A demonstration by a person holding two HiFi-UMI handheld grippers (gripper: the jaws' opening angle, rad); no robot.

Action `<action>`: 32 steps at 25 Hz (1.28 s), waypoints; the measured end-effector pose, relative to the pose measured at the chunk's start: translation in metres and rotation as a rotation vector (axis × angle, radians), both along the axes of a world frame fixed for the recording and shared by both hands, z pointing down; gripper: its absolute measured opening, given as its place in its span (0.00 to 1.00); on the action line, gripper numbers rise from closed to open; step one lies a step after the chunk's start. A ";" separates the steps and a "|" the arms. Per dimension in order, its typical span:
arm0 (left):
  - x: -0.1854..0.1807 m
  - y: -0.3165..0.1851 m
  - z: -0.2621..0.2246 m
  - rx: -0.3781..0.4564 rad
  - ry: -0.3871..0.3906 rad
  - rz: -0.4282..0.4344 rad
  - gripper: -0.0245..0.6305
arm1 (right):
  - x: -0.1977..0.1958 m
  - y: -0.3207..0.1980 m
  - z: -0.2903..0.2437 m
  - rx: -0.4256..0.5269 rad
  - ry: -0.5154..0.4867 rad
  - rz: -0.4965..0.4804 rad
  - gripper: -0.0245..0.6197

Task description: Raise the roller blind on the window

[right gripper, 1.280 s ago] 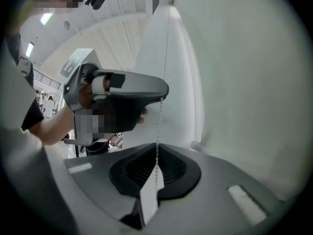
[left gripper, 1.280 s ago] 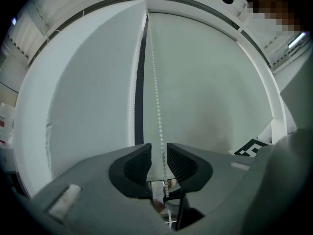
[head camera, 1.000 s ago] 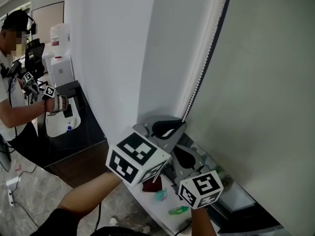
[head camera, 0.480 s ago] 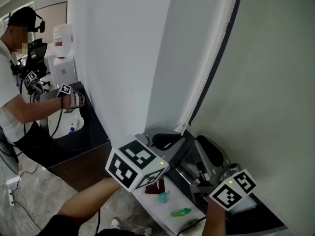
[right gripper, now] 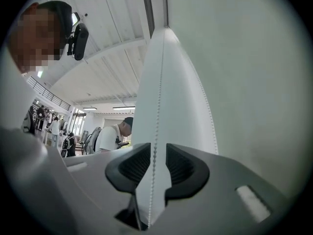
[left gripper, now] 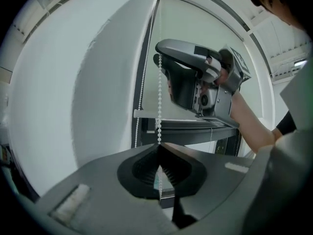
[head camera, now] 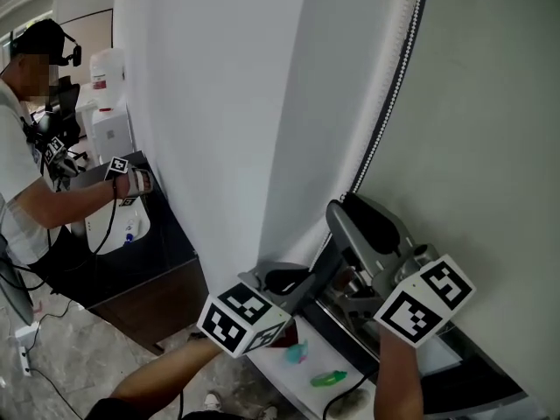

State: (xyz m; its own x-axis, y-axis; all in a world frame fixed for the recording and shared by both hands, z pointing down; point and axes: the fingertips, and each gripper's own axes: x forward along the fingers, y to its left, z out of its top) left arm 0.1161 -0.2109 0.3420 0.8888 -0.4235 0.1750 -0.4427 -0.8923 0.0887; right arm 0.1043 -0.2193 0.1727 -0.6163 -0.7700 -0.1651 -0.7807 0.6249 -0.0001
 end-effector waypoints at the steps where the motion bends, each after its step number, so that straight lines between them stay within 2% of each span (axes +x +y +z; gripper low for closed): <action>1: -0.001 -0.002 0.004 0.000 -0.004 -0.004 0.05 | 0.000 -0.001 0.000 0.007 -0.006 0.003 0.17; 8: -0.003 0.001 0.015 -0.029 -0.012 0.006 0.06 | -0.010 -0.006 -0.015 0.019 0.042 0.004 0.10; 13: -0.006 -0.002 0.014 -0.015 0.003 -0.004 0.06 | -0.007 -0.007 -0.014 0.031 0.031 0.012 0.06; 17: -0.013 0.003 0.011 -0.048 0.062 0.012 0.06 | 0.004 -0.008 -0.012 0.060 0.010 0.045 0.06; 20: -0.020 0.008 -0.010 -0.069 0.133 0.016 0.16 | 0.012 -0.003 -0.012 0.068 -0.017 0.052 0.06; 23: -0.031 0.005 -0.054 -0.010 0.217 -0.015 0.17 | 0.017 0.001 -0.013 0.074 -0.024 0.056 0.05; 25: -0.036 0.003 -0.085 0.033 0.256 -0.030 0.17 | 0.015 0.002 -0.012 0.077 0.008 0.069 0.05; 28: -0.038 0.000 -0.116 0.088 0.279 -0.038 0.17 | 0.008 -0.002 0.006 0.056 0.045 0.070 0.05; 32: -0.029 -0.004 -0.129 0.133 0.267 -0.041 0.17 | 0.004 -0.007 0.056 -0.016 0.092 0.071 0.05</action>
